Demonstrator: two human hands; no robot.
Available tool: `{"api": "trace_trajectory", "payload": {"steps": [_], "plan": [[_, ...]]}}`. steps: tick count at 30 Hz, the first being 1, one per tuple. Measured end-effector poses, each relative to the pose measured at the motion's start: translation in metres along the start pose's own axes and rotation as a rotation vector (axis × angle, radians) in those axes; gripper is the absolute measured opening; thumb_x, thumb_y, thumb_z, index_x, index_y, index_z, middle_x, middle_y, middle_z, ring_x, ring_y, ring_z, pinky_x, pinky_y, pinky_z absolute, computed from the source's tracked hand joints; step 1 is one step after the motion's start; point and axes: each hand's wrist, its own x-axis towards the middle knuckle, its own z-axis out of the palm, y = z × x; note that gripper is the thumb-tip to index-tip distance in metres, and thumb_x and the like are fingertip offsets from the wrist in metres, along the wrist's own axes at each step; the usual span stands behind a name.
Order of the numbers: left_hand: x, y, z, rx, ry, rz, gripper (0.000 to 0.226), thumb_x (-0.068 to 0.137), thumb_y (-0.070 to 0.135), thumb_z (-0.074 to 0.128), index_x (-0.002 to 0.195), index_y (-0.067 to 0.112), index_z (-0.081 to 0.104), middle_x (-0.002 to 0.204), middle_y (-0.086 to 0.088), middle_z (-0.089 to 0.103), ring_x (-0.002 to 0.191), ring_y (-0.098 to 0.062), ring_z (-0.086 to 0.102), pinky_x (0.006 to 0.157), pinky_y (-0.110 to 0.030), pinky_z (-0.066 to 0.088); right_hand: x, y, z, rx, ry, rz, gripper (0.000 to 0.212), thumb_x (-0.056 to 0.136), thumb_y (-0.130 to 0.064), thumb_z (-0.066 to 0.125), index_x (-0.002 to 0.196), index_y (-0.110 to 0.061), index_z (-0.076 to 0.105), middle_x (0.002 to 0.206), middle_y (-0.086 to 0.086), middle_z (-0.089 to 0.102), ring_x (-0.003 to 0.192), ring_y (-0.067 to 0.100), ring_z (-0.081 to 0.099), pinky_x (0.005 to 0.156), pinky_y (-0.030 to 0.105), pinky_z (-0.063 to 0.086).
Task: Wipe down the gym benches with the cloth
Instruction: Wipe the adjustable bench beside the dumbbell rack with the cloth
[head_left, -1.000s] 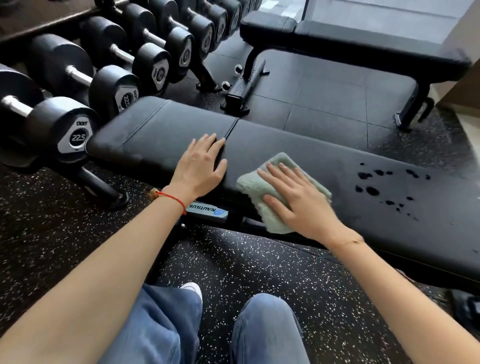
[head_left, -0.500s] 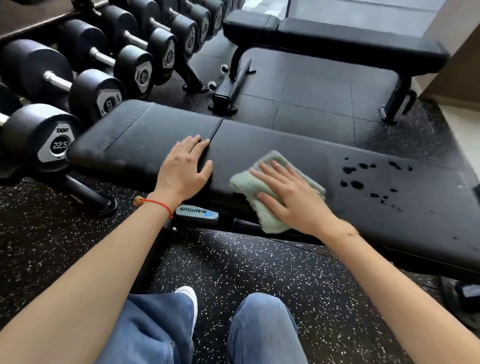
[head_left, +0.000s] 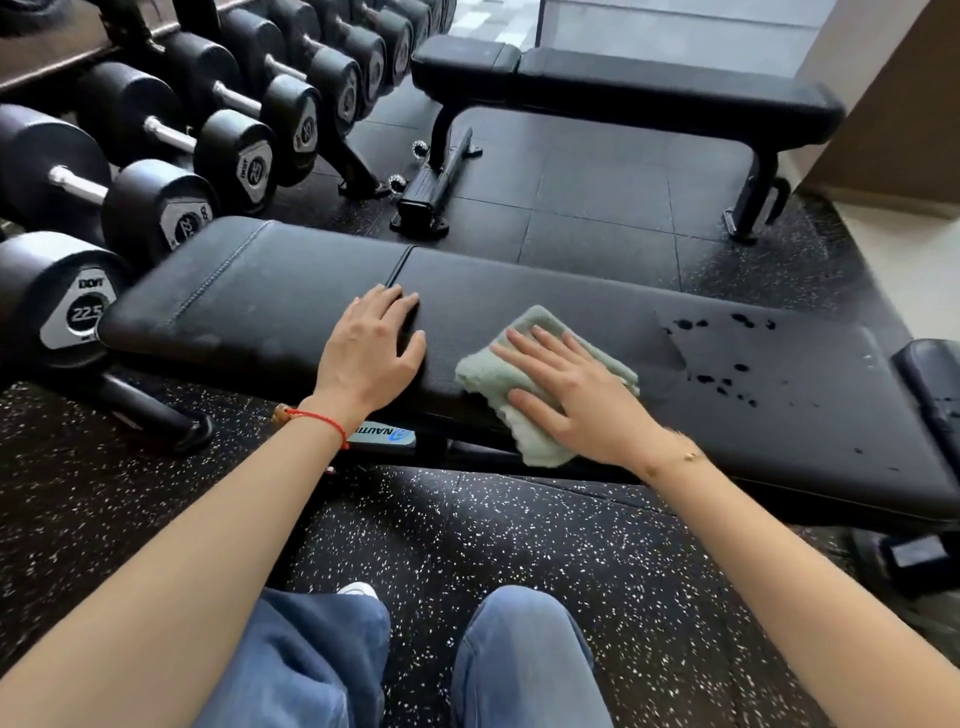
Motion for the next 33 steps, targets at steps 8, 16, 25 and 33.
{"api": "trace_trajectory", "payload": {"steps": [8, 16, 25, 33], "plan": [[0.0, 0.002, 0.002, -0.012, 0.018, -0.024, 0.051, 0.094, 0.032, 0.051, 0.142, 0.015, 0.048, 0.151, -0.008, 0.042, 0.144, -0.023, 0.03, 0.121, -0.039, 0.018, 0.039, 0.07, -0.023, -0.112, 0.023, 0.387, 0.055, 0.101, -0.043, 0.04, 0.152, -0.026, 0.028, 0.161, 0.004, 0.021, 0.151, 0.024, 0.012, 0.123, 0.04, 0.003], [-0.002, -0.014, -0.011, -0.039, 0.021, 0.011, 0.049, 0.091, 0.031, 0.056, 0.138, 0.016, 0.052, 0.147, -0.006, 0.047, 0.139, -0.022, 0.038, 0.117, -0.037, 0.029, -0.045, 0.011, -0.011, -0.084, -0.024, -0.089, 0.065, 0.097, -0.06, 0.039, 0.153, -0.035, 0.021, 0.162, -0.01, 0.018, 0.151, 0.013, 0.009, 0.124, 0.038, 0.008], [-0.004, -0.036, -0.017, -0.03, 0.033, -0.047, 0.05, 0.094, 0.03, 0.053, 0.142, 0.017, 0.048, 0.149, -0.007, 0.045, 0.141, -0.022, 0.036, 0.12, -0.036, 0.021, 0.023, -0.055, 0.025, -0.271, -0.001, -0.108, 0.074, 0.093, -0.058, 0.048, 0.154, -0.025, 0.023, 0.161, 0.001, 0.021, 0.15, 0.025, 0.017, 0.124, 0.041, 0.008], [-0.004, -0.037, -0.01, -0.024, 0.064, -0.063, 0.05, 0.093, 0.03, 0.051, 0.141, 0.016, 0.049, 0.148, -0.005, 0.046, 0.14, -0.022, 0.036, 0.121, -0.036, 0.019, -0.031, -0.017, 0.009, -0.259, 0.158, -0.094, 0.081, 0.088, -0.055, 0.06, 0.15, -0.011, 0.034, 0.155, 0.005, 0.034, 0.145, 0.023, 0.031, 0.122, 0.037, 0.02]]}}
